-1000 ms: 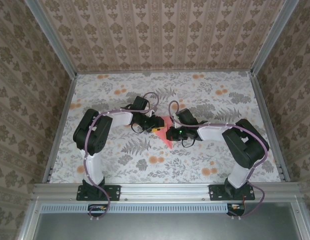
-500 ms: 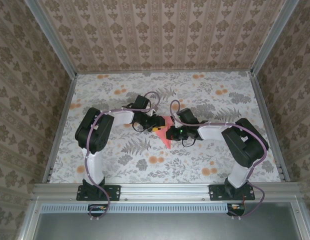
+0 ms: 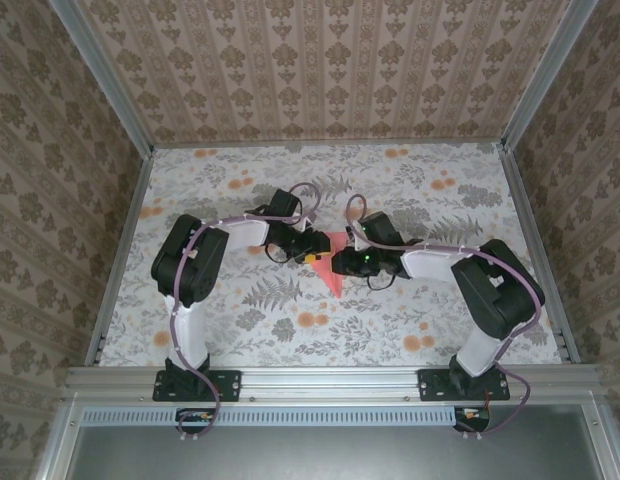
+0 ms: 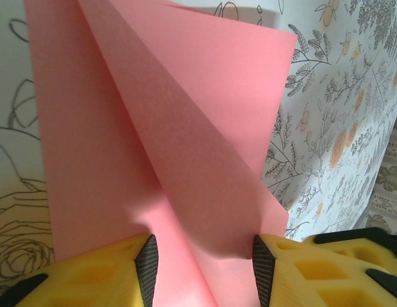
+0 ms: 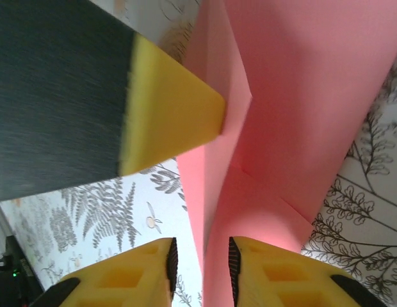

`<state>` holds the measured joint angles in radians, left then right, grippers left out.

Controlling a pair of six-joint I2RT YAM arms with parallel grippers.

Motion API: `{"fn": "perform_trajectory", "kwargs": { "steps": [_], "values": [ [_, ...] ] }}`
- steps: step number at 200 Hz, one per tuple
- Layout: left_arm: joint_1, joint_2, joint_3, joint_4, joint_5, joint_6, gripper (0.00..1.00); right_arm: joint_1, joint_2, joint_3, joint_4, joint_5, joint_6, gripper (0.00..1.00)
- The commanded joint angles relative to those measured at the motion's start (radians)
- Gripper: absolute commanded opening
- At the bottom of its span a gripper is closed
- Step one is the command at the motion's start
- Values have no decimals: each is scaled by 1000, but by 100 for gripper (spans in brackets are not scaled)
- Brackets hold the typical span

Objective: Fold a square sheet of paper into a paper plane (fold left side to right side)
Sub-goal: Fourth fold the wing at the center of the table.

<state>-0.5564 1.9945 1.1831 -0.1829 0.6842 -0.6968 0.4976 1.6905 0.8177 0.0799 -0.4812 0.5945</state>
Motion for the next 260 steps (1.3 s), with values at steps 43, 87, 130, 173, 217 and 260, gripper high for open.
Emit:
{"fn": "perform_trajectory", "kwargs": {
  "steps": [43, 87, 130, 173, 217, 260],
  "values": [
    [-5, 27, 6, -51, -34, 13, 47, -67, 7, 13, 44, -78, 38, 34],
    [-5, 25, 0, -46, -34, 11, 47, -57, 70, 22, 122, -115, 94, 34],
    [-5, 26, 0, -46, -34, 10, 46, -39, 110, 42, 129, -117, 106, 33],
    [-5, 27, -1, -47, -34, 10, 47, -36, 122, 46, 117, -113, 104, 22],
    [-5, 25, -1, -50, -34, 11, 47, -37, 107, 47, 65, -85, 74, 12],
    [-5, 23, -2, -50, -33, 13, 47, -37, 102, 49, 14, -51, 44, 7]
  ]
}}
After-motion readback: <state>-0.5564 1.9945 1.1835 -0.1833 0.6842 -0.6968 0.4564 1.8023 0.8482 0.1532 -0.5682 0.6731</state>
